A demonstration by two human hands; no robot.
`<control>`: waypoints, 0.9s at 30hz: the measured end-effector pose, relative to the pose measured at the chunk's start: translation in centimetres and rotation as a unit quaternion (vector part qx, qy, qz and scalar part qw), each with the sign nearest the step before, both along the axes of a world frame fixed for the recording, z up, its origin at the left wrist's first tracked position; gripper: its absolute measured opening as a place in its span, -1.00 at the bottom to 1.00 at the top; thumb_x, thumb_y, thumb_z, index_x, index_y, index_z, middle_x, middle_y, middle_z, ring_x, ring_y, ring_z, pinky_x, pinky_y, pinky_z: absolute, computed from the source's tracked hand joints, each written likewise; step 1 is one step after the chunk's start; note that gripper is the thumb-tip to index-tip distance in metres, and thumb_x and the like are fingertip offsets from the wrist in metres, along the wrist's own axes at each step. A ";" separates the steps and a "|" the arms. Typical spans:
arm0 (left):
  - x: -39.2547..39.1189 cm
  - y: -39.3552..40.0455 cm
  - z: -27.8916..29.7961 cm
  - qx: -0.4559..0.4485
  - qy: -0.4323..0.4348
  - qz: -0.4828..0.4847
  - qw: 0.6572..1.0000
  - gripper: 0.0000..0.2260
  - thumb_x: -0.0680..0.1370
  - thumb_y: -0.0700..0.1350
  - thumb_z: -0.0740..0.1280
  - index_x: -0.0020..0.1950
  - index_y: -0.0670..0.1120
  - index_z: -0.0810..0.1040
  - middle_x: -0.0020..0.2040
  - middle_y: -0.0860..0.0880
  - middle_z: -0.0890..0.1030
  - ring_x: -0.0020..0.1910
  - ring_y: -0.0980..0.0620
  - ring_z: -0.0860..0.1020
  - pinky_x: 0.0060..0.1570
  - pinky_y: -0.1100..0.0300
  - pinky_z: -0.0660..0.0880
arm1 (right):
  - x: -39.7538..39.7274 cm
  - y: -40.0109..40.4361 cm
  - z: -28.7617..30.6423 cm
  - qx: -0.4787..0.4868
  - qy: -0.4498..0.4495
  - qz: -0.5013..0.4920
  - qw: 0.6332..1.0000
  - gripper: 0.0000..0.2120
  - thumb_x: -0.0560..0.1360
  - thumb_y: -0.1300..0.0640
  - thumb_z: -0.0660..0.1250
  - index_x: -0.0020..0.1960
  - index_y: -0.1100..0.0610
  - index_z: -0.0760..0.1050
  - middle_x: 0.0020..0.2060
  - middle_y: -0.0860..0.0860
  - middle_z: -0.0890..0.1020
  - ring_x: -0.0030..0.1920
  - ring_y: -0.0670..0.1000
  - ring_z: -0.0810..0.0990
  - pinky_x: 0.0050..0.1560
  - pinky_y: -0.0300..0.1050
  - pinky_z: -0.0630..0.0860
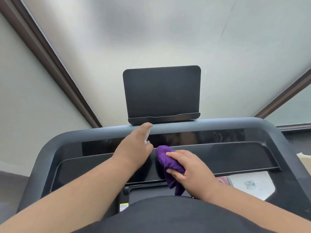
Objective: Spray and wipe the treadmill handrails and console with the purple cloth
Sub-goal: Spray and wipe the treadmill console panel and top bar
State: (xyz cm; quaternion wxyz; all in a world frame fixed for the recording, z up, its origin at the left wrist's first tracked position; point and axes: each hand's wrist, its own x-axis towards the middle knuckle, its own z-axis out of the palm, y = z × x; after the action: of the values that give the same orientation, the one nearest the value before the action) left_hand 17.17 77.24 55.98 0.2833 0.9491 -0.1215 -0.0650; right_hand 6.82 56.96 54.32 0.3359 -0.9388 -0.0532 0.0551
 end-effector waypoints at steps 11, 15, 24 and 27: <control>3.2 -6.1 -2.0 0.129 0.009 0.012 0.992 -0.55 0.46 -0.19 0.24 0.27 0.18 0.26 -0.10 0.05 0.46 -0.24 -0.02 0.49 -0.22 0.15 0.40 | 2.9 -6.8 -1.8 0.004 0.044 0.123 0.991 -0.50 0.49 -0.17 0.39 0.41 -0.17 0.43 0.30 -0.17 0.49 0.29 -0.10 0.44 0.32 -0.19 0.36; 2.6 -9.3 -1.1 0.118 -0.004 0.002 0.993 -0.50 0.47 -0.17 0.24 0.32 0.23 0.22 -0.06 0.02 0.49 -0.18 -0.04 0.53 -0.17 0.08 0.53 | 3.5 -8.2 -1.8 -0.018 0.050 0.177 0.983 -0.48 0.50 -0.21 0.35 0.43 -0.17 0.40 0.32 -0.12 0.47 0.30 -0.08 0.42 0.31 -0.23 0.33; 3.1 -15.5 -0.8 0.136 0.012 -0.069 0.988 -0.53 0.51 -0.16 0.24 0.33 0.22 0.23 0.03 0.00 0.48 -0.18 -0.04 0.51 -0.13 0.06 0.52 | 3.4 -11.2 -2.1 -0.014 0.055 0.184 0.981 -0.47 0.48 -0.28 0.29 0.43 -0.25 0.34 0.34 -0.11 0.45 0.31 -0.04 0.42 0.29 -0.11 0.38; 2.5 -14.4 -1.1 0.095 0.005 -0.027 0.995 -0.52 0.48 -0.17 0.24 0.28 0.28 0.22 -0.03 0.02 0.50 -0.18 -0.03 0.51 -0.15 0.08 0.51 | 3.4 -11.6 -2.1 -0.009 0.049 0.187 0.981 -0.47 0.48 -0.29 0.28 0.42 -0.24 0.35 0.32 -0.11 0.47 0.29 -0.05 0.42 0.28 -0.13 0.37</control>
State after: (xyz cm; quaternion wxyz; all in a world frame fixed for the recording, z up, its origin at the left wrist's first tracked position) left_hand 19.69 62.86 54.91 0.1909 0.9677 -0.1391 -0.0881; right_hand 10.25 45.34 52.23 0.3138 -0.9112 -0.2108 0.1635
